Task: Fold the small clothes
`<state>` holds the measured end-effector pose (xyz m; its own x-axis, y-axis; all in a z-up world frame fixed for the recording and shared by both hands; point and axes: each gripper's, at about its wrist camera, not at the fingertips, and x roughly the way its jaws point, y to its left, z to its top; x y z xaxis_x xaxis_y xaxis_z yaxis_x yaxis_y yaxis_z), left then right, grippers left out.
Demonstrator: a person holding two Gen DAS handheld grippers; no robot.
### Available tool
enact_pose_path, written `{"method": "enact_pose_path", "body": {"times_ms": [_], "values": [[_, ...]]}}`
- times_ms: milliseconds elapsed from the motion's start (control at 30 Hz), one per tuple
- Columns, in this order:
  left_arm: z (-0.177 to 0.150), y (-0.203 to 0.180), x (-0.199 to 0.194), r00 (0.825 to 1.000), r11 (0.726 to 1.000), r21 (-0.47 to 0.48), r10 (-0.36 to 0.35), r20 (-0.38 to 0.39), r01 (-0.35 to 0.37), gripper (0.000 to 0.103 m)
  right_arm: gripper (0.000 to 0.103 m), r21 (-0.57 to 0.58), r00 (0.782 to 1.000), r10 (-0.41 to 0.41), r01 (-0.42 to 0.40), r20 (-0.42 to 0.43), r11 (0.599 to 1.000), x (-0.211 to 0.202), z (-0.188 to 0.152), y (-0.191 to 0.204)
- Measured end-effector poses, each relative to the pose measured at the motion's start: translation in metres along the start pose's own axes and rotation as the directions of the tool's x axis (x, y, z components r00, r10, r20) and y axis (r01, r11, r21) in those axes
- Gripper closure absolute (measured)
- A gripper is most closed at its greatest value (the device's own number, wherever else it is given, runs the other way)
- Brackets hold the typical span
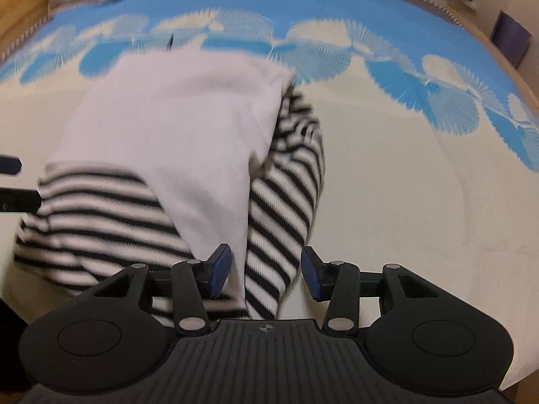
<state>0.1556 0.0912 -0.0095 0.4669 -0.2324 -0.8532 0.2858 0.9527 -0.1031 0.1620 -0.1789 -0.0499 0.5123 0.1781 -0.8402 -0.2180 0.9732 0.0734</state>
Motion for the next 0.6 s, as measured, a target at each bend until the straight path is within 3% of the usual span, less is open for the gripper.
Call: {"method": "enact_pose_path", "body": {"times_ms": [67,167,233,333,400,500,600], "values": [[0.002,0.001,0.007,1.000,1.000,-0.001,0.004,-0.028,-0.004,0.029,0.056,0.045,0.999,0.003,-0.005,0.042,0.999,-0.007,0.003,-0.006],[-0.006,-0.003,0.036,0.982,0.996,0.062,0.079,-0.173,-0.069,0.026,0.055,0.085,0.998,0.024,-0.029,0.060,0.996,-0.005,0.007,-0.010],[-0.005,-0.008,0.037,0.981,0.993,0.091,0.095,-0.169,-0.080,0.026,0.054,0.063,1.000,0.021,-0.022,0.009,0.998,0.006,0.006,-0.006],[-0.005,-0.011,0.029,0.986,0.993,0.090,0.086,-0.140,-0.074,0.026,0.054,-0.007,0.991,-0.006,0.005,-0.132,1.000,0.032,-0.002,0.002],[-0.005,-0.013,0.021,0.990,0.990,0.108,0.100,-0.101,-0.089,0.024,0.054,-0.054,0.992,-0.031,0.025,-0.126,0.998,0.029,-0.003,0.007],[-0.001,-0.019,0.000,0.986,0.977,0.137,0.161,0.045,-0.166,0.019,0.054,-0.027,0.997,-0.046,0.044,-0.064,0.999,0.009,0.002,0.002],[0.002,-0.021,-0.033,0.964,0.975,0.105,0.174,0.199,-0.198,0.001,0.051,0.043,0.996,-0.069,0.066,0.057,0.997,-0.026,0.003,-0.007]]}}
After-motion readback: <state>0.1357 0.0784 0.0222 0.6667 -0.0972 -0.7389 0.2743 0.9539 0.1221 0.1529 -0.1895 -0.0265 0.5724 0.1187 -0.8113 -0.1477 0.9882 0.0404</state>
